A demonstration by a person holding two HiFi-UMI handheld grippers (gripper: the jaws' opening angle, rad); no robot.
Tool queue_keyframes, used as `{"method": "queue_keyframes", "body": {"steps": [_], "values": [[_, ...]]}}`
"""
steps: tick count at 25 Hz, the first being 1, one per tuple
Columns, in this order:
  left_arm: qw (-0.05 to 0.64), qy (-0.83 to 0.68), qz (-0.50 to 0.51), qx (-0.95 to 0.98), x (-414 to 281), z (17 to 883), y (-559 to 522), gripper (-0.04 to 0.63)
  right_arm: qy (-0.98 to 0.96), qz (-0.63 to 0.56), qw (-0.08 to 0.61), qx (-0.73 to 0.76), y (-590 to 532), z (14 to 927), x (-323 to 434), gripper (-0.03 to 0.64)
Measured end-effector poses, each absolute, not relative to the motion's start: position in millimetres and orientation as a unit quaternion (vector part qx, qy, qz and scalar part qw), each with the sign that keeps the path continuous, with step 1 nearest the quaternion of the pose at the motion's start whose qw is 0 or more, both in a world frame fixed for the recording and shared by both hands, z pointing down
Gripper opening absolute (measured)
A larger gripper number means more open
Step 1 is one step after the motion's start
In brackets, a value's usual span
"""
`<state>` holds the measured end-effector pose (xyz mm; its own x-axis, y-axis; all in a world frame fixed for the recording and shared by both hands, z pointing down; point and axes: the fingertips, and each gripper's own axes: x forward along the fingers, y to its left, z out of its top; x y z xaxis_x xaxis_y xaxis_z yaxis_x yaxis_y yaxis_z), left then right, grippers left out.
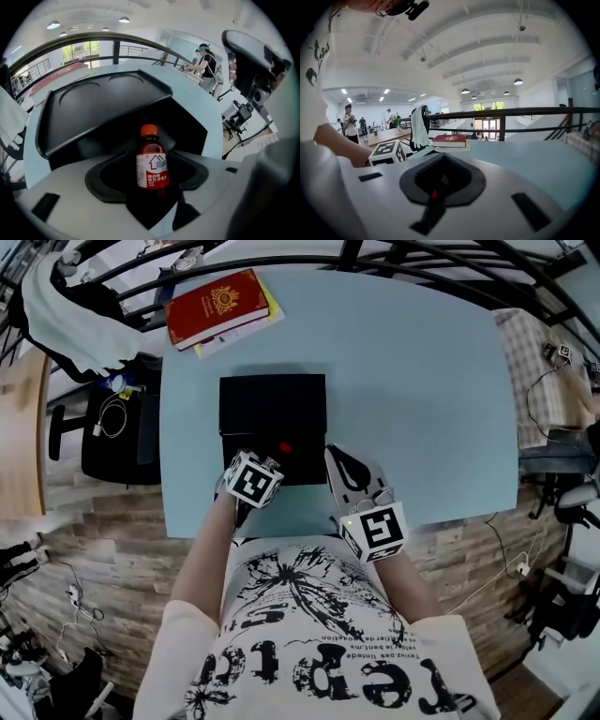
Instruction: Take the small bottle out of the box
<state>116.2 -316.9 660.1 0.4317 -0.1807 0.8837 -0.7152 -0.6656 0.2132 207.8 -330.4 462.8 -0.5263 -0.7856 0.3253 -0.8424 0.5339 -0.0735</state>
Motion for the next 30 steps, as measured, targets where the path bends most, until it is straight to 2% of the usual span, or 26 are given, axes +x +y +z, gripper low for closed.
{"method": "queue_keyframes", "body": {"steps": [5, 11, 18, 25, 30], "values": [[0.300, -0.270, 0.479, 0.780, 118, 675, -311, 0.271, -0.862, 0.115, 0.130, 0.477, -332, 465, 215, 0.011], [0.275, -0.287, 0.481, 0.781, 117, 677, -316, 0.233, -0.858, 0.118, 0.132, 0.481, -336, 468, 219, 0.011], [0.265, -0.282, 0.479, 0.788, 115, 669, -311, 0.232, -0.864, 0.107, 0.133, 0.474, -331, 460, 208, 0.011], [0.243, -0.308, 0.446, 0.804, 106, 634, -312, 0.232, -0.866, 0.096, 0.131, 0.472, -327, 452, 201, 0.011], [0.202, -0.352, 0.374, 0.834, 102, 579, -321, 0.232, -0.870, 0.079, 0.125, 0.470, -322, 439, 195, 0.011]]}}
